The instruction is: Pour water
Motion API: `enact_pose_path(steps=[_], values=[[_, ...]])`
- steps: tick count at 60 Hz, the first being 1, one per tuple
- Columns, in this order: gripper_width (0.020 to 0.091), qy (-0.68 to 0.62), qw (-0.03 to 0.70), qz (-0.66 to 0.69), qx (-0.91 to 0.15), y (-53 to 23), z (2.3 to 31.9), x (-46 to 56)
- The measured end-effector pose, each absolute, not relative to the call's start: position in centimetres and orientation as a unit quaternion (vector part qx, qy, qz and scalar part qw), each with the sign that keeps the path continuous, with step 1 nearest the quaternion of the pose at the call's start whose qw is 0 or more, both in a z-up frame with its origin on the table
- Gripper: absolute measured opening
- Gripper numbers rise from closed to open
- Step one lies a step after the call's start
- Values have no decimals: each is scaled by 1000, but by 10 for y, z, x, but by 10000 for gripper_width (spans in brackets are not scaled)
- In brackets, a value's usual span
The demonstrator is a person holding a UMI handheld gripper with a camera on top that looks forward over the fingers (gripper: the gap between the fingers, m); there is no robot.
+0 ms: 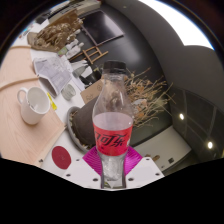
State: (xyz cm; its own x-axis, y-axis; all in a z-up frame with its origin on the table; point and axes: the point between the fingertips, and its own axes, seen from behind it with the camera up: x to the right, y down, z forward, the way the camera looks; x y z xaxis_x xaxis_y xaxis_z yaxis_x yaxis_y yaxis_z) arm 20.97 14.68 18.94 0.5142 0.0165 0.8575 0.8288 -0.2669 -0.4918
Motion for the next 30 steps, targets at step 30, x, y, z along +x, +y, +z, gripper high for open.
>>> enact_pose_path(steps=[30], values=[[232, -554, 368, -607, -435, 219, 181, 163]])
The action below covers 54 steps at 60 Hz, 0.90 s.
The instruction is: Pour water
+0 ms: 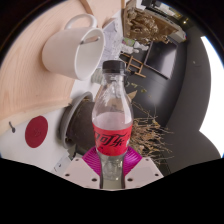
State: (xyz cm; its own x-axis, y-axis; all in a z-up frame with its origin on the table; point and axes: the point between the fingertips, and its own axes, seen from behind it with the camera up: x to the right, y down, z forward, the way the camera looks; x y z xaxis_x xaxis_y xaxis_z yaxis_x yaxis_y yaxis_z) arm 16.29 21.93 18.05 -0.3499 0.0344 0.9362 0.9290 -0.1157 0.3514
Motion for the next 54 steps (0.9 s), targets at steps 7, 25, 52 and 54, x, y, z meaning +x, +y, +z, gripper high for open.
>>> enact_pose_path(steps=[7, 25, 52, 54], values=[[233, -559, 362, -608, -432, 220, 180, 160], [235, -442, 438, -513, -592, 206, 195, 178], [234, -113, 565, -96, -812, 192, 140, 177], [234, -102, 565, -78, -815, 193, 130, 173]])
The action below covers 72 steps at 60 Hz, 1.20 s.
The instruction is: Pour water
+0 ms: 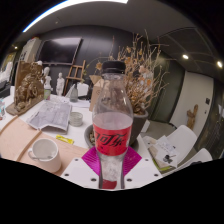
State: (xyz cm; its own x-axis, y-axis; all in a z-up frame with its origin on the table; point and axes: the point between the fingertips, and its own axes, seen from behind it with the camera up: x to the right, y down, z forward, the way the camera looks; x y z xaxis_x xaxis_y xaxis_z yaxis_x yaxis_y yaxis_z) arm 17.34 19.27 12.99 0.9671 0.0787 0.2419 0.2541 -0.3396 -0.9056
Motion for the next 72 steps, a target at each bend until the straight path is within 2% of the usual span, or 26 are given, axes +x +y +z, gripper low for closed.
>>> enact_pose_path(steps=[9, 19, 28, 38, 43, 45, 46, 49, 72], values=[[239, -72, 556, -22, -828, 200, 88, 173], [239, -45, 546, 13, -836, 202, 56, 177], [269, -36, 565, 20, -824, 199, 57, 180], [481, -24, 559, 24, -829, 193, 58, 184], [765, -11, 548, 31, -836, 187, 64, 183], [857, -7, 544, 30, -839, 183, 67, 184], [869, -4, 541, 26, -841, 180, 69, 186], [845, 3, 533, 19, -846, 171, 77, 186], [853, 17, 462, -20, -887, 26, 147, 112]])
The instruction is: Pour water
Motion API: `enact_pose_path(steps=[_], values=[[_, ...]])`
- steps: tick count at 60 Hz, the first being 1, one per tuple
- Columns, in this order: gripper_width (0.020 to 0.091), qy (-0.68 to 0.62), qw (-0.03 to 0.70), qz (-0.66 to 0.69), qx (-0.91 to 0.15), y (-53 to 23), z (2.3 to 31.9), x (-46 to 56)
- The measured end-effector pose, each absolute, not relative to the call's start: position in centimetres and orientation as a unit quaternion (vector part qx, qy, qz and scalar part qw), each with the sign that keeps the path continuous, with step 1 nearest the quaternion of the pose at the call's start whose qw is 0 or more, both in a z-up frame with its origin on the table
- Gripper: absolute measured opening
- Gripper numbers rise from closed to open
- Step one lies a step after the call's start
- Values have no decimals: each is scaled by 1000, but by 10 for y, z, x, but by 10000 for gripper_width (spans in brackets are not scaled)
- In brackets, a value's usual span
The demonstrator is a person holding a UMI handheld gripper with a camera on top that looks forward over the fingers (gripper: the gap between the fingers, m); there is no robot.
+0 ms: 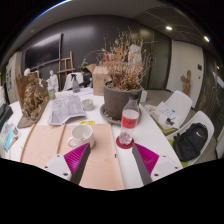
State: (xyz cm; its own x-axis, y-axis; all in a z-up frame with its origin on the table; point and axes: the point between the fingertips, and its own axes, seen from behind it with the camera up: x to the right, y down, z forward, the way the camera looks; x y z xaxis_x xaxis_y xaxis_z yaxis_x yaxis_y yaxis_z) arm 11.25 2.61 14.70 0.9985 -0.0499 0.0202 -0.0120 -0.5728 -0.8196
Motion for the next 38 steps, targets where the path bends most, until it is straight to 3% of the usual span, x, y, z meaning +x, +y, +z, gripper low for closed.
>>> enact_pose_path(steps=[14, 38], values=[[857, 35, 448, -15, -893, -50, 166, 66], [860, 26, 443, -24, -896, -89, 170, 47]])
